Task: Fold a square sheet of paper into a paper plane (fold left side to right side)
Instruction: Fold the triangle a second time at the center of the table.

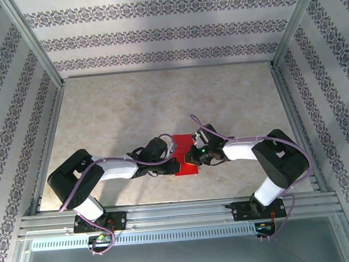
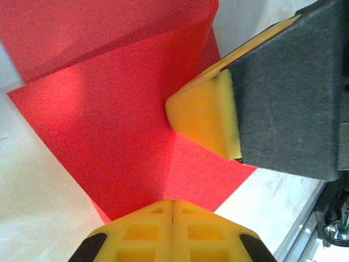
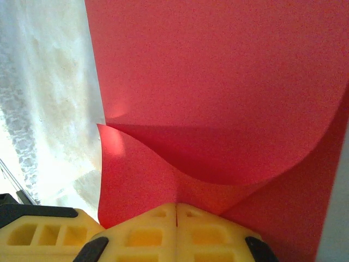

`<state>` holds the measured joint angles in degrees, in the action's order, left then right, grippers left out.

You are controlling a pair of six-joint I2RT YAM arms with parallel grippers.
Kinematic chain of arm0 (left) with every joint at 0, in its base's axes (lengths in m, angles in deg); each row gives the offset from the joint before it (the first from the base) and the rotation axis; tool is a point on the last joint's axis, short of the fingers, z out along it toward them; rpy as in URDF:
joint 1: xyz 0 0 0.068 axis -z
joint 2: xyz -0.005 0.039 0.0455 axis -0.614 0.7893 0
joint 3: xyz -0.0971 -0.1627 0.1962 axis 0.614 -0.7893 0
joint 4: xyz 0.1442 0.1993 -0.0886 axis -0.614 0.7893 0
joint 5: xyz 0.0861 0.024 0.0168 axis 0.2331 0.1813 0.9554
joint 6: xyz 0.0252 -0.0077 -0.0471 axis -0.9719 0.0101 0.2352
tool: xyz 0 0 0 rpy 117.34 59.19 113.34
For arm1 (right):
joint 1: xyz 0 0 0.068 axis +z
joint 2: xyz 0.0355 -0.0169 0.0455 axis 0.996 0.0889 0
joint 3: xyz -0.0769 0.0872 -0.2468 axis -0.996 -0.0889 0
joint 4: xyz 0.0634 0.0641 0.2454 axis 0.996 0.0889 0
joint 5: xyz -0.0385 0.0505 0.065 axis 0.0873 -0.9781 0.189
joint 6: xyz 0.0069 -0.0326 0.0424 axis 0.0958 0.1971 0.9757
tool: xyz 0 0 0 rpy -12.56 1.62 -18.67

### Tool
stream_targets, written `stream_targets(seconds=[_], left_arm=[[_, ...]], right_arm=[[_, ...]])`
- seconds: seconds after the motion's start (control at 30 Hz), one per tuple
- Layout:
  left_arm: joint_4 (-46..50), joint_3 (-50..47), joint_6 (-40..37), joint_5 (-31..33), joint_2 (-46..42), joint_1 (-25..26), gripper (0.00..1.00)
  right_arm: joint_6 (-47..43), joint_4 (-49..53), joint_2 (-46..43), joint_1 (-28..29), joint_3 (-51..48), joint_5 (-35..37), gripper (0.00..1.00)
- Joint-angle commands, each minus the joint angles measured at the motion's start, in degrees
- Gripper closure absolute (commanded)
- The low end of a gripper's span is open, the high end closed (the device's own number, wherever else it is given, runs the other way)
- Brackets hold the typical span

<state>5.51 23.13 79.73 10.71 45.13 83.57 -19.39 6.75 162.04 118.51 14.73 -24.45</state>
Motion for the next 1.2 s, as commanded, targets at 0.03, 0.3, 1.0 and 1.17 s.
stream_targets(seconds=[0.03,0.3,1.0,1.17], left_arm=[[-1.11,-0.41,-0.57,0.44,1.05,0.49,0.96],[-0.75,-0.33,-0.59,1.01,1.15,0.45,0.96],[2.51,0.09,0.64,1.43,3.75,0.45,0.96],[2.67,0.33,0.77,1.28,4.15,0.45,0.96]], right_arm=[[-1.43,3.57,1.49,0.14,-1.52,1.76,1.0],[-1.41,3.59,1.41,0.14,-1.6,1.71,1.0],[-1.23,3.42,-2.64,0.11,0.06,-0.19,1.0],[-1.07,3.26,-7.73,0.05,-0.54,0.77,1.0]])
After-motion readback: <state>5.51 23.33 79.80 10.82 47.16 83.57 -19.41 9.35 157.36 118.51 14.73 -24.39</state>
